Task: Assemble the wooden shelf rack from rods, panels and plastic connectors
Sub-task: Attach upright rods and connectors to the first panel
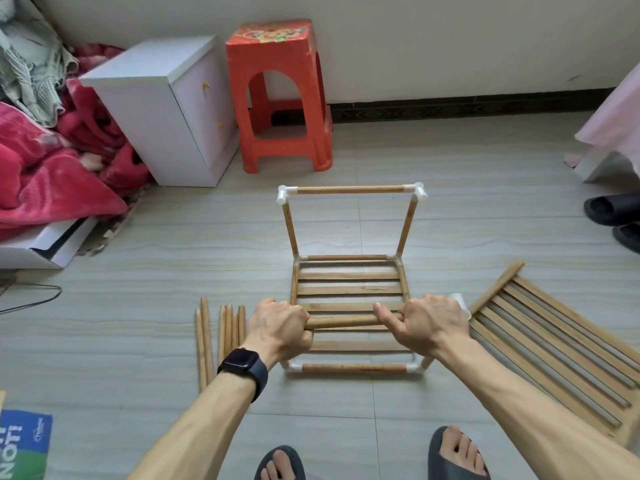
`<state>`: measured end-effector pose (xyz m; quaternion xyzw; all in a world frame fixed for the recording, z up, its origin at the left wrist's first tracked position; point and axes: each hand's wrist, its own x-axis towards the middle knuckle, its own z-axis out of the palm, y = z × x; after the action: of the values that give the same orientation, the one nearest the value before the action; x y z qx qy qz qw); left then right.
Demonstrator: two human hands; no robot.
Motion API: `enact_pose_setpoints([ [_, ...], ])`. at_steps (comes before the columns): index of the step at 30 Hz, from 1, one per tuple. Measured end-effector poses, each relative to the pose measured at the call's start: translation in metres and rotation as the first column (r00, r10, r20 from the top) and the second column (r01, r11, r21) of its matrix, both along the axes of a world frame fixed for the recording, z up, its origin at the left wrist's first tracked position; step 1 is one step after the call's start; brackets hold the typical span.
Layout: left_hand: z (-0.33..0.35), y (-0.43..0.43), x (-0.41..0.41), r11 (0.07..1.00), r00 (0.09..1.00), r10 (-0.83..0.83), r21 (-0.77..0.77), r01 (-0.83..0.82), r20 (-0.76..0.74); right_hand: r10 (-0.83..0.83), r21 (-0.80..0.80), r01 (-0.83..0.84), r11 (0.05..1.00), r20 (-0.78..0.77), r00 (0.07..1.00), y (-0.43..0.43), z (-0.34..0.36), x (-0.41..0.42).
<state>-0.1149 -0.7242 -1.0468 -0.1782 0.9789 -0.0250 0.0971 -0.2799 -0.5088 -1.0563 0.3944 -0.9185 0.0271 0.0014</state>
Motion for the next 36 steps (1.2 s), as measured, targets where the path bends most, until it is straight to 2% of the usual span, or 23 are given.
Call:
enact_pose_setpoints([
  [6, 0.005, 0.017, 0.006, 0.998, 0.998, 0.062, 0.024, -0.062, 0.0, -0.033, 0.031, 0.034, 0.999, -0.027, 0.999, 0.005, 0.001, 0.004],
  [8, 0.013, 0.021, 0.007, 0.992, 0.997, 0.074, 0.107, -0.074, -0.003, -0.042, 0.037, 0.045, 0.998, -0.068, 0.997, 0.007, 0.004, 0.004],
  [10, 0.025, 0.029, 0.005, 0.96, 0.996, 0.089, 0.268, -0.085, -0.002, -0.156, -0.027, 0.155, 0.988, -0.073, 0.985, 0.007, 0.005, 0.004],
  [11, 0.03, 0.035, 0.004, 0.928, 0.996, 0.091, 0.362, -0.089, 0.013, -0.244, -0.126, 0.238, 0.963, -0.038, 0.969, 0.008, 0.004, 0.006],
  [13, 0.037, 0.051, 0.004, 0.839, 0.996, 0.073, 0.537, -0.087, 0.047, -0.399, -0.321, 0.419, 0.849, 0.13, 0.908, 0.012, 0.005, 0.016],
  [15, 0.041, 0.059, 0.004, 0.759, 0.998, 0.057, 0.648, -0.061, 0.028, -0.431, -0.402, 0.52, 0.754, 0.294, 0.853, 0.018, 0.007, 0.031],
  [17, 0.046, 0.05, 0.004, 0.76, 0.993, 0.095, 0.649, -0.031, -0.063, -0.382, -0.433, 0.538, 0.723, 0.399, 0.834, 0.025, 0.008, 0.053],
  [19, 0.051, 0.027, 0.005, 0.797, 0.963, 0.208, 0.6, -0.065, -0.172, -0.262, -0.445, 0.517, 0.731, 0.517, 0.815, 0.031, 0.012, 0.075],
  [21, 0.053, -0.002, 0.012, 0.828, 0.922, 0.321, 0.537, -0.162, -0.217, -0.146, -0.455, 0.469, 0.757, 0.581, 0.801, 0.032, 0.017, 0.094],
  [24, 0.046, -0.041, 0.032, 0.874, 0.848, 0.465, 0.287, -0.392, -0.256, -0.063, -0.452, 0.357, 0.818, 0.546, 0.835, 0.027, 0.019, 0.102],
  [26, 0.039, -0.063, 0.049, 0.815, 0.774, 0.579, 0.211, -0.54, -0.255, -0.086, -0.386, 0.339, 0.858, 0.542, 0.836, 0.022, 0.016, 0.094],
  [28, 0.028, -0.076, 0.063, 0.701, 0.683, 0.71, 0.277, -0.657, -0.174, -0.126, -0.327, 0.339, 0.882, 0.529, 0.839, 0.019, 0.01, 0.082],
  [30, 0.013, -0.08, 0.067, 0.524, 0.579, 0.814, 0.482, -0.702, -0.043, -0.13, -0.345, 0.333, 0.878, 0.497, 0.858, 0.018, 0.006, 0.07],
  [31, 0.008, -0.078, 0.065, 0.432, 0.544, 0.839, 0.6, -0.673, 0.005, -0.122, -0.374, 0.329, 0.867, 0.482, 0.868, 0.019, 0.005, 0.065],
  [33, 0.005, -0.068, 0.059, 0.309, 0.48, 0.877, 0.76, -0.572, 0.005, -0.111, -0.428, 0.347, 0.835, 0.486, 0.867, 0.022, 0.002, 0.053],
  [34, 0.005, -0.065, 0.055, 0.318, 0.475, 0.88, 0.775, -0.545, -0.028, -0.115, -0.439, 0.362, 0.822, 0.495, 0.861, 0.023, 0.002, 0.047],
  [36, 0.008, -0.058, 0.045, 0.411, 0.521, 0.849, 0.734, -0.542, -0.091, -0.145, -0.427, 0.397, 0.812, 0.511, 0.847, 0.026, 0.0, 0.035],
])
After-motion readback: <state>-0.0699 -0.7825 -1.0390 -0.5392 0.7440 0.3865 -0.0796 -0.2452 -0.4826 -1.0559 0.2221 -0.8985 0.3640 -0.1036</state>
